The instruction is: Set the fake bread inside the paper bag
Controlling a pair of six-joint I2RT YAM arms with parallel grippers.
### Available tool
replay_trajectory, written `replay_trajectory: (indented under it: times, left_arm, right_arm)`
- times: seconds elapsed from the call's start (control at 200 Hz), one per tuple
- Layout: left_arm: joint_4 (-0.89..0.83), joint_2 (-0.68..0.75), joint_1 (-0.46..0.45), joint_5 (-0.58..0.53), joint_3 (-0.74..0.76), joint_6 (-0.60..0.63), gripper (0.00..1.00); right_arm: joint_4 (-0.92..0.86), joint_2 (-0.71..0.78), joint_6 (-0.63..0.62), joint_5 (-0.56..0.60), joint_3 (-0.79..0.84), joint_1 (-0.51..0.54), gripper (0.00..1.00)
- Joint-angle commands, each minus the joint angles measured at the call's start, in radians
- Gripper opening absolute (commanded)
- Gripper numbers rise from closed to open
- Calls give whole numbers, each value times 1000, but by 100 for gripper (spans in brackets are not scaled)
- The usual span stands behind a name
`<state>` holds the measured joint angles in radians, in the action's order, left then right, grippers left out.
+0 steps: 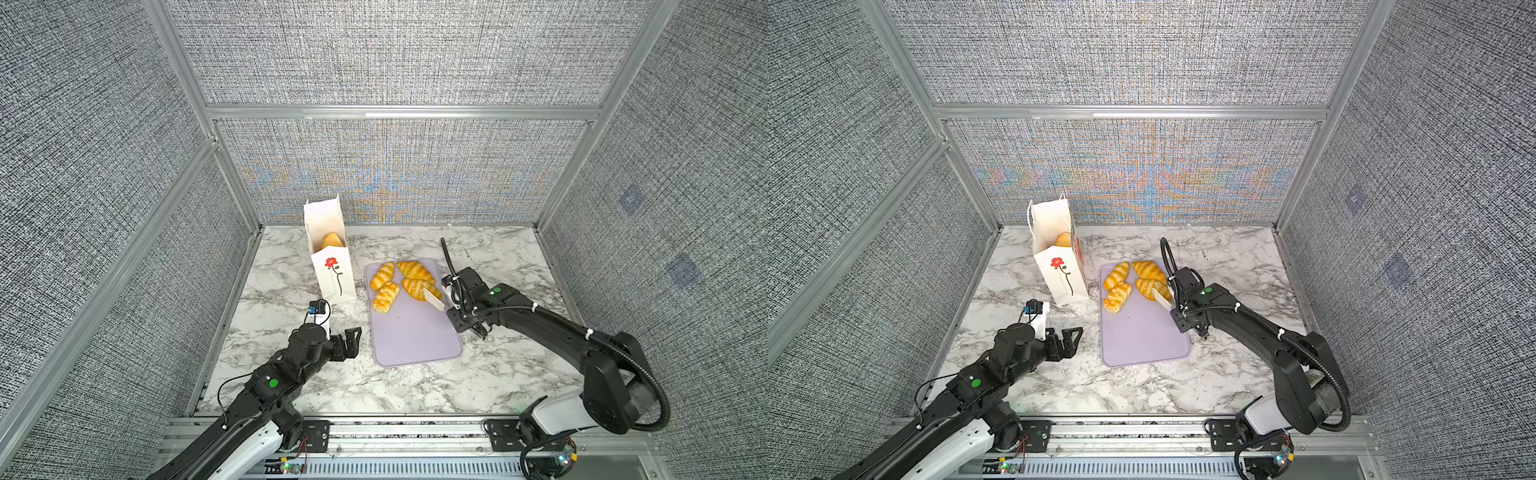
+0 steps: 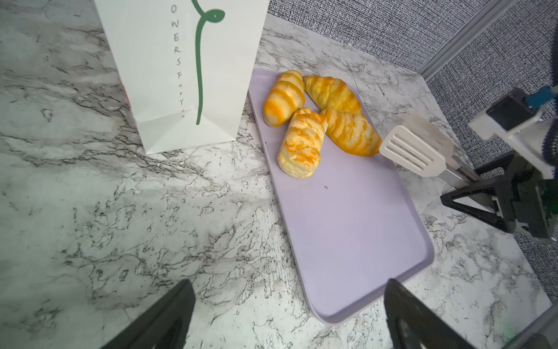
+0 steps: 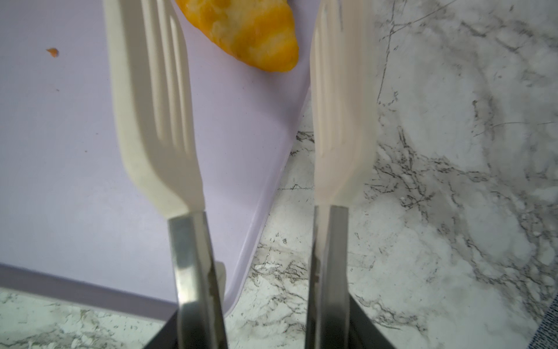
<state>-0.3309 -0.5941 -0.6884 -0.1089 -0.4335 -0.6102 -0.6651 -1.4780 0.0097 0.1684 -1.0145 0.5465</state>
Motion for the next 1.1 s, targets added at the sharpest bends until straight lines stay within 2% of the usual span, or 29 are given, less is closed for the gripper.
replay_trajectory:
  times: [0.0,0.15,0.27,0.375,0.545,0.88,1.096]
  left_arm:
    - [32,-6,-2,-14,4,-8,99]
    - [28,-18,-4,-8,6,-11,99]
    - [28,-10,-5,-11,9,-11,99]
    - [25,-10,-5,-15,10,-11,99]
    - [27,-18,-5,-14,10,-10,99]
    - [43,-35,-7,-7,12,-10,99]
    - [48,-40,-6,-9,15,-8,99]
  right_arm:
    - [39,-19,-19,-66,-1,-16,55]
    - [52,-64,-39,-62,-7,-19,55]
    - [41,-89,-37,-110,-16,-19,55]
    - [30,-91,-27,-149,-9,-9,55]
    - [7,-64,-1,-145,7,30,54]
    - [-58,-11,91,-82,12,99,55]
    - [-75,-6,94,17,-9,112,55]
